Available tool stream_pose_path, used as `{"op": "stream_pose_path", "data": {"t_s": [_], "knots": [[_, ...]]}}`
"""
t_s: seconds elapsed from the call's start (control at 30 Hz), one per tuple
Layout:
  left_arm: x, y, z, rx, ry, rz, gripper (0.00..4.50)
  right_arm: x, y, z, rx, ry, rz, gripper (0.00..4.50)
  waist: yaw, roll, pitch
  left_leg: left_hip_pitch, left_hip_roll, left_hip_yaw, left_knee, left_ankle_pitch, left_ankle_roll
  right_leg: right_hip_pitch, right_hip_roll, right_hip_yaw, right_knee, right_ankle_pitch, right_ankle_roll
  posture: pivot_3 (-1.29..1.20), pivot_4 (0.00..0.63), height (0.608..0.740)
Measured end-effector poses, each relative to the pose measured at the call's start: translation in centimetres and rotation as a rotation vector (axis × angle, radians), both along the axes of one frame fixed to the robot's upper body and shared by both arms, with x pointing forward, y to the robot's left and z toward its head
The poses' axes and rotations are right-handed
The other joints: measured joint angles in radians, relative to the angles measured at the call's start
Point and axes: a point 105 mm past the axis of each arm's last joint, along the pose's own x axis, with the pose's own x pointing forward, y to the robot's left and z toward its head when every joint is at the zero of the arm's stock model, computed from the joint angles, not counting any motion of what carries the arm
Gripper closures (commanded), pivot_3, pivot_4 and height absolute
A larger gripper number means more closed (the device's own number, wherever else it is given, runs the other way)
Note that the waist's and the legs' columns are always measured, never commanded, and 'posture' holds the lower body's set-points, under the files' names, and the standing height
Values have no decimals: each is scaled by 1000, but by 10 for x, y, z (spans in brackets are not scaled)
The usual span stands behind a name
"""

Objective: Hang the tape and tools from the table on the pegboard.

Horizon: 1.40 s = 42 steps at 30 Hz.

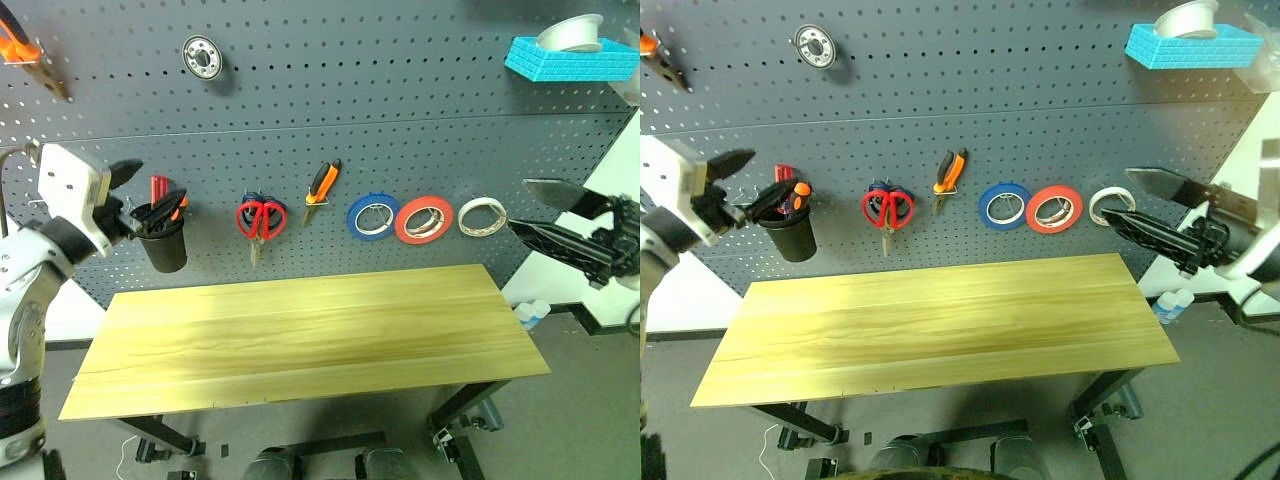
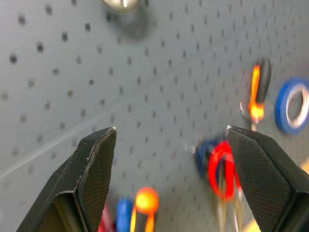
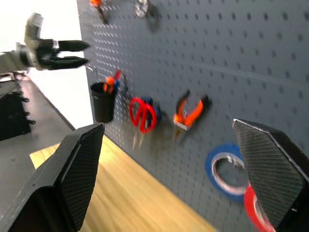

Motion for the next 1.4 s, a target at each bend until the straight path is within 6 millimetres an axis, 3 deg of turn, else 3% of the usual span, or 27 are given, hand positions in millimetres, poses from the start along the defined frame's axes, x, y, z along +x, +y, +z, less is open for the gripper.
{"op": "stream_pose_path", "data": {"t_s": [0.13,0.3,0.53,0.73,0.97,1.4], "knots": [[-13,-4,-27,-11,117,-23,679,-13,-5,-6,12,9,-52,0,6,-1,0,0,0,0,1,0,0,2,0,0,0,-2,-3,-126,0,717],[-9,-35,-55,-83,170,-81,679,-13,-3,-41,115,67,-114,0,25,0,1,7,1,7,2,-2,-2,10,-2,3,-2,-2,-3,-110,0,717],[-24,-26,-135,-72,398,-24,679,-17,5,-93,199,122,-216,0,27,1,1,9,2,10,-2,-2,2,8,-2,5,-3,-4,-2,-101,0,717],[-37,-26,-154,-116,436,-68,679,-23,12,-116,219,157,-235,0,32,2,0,9,2,10,-1,-4,0,6,-3,5,-3,-4,-2,-96,0,717],[-80,-35,-194,-296,575,-135,679,-48,13,-166,238,344,-303,0,30,3,1,6,2,10,-2,-4,1,5,-3,5,-3,-6,-3,-82,0,717],[-106,-33,-231,-496,685,-71,679,-77,32,-226,399,539,-332,0,27,6,2,11,2,12,-4,-7,1,8,-6,5,-4,-11,-2,-76,0,717]]}}
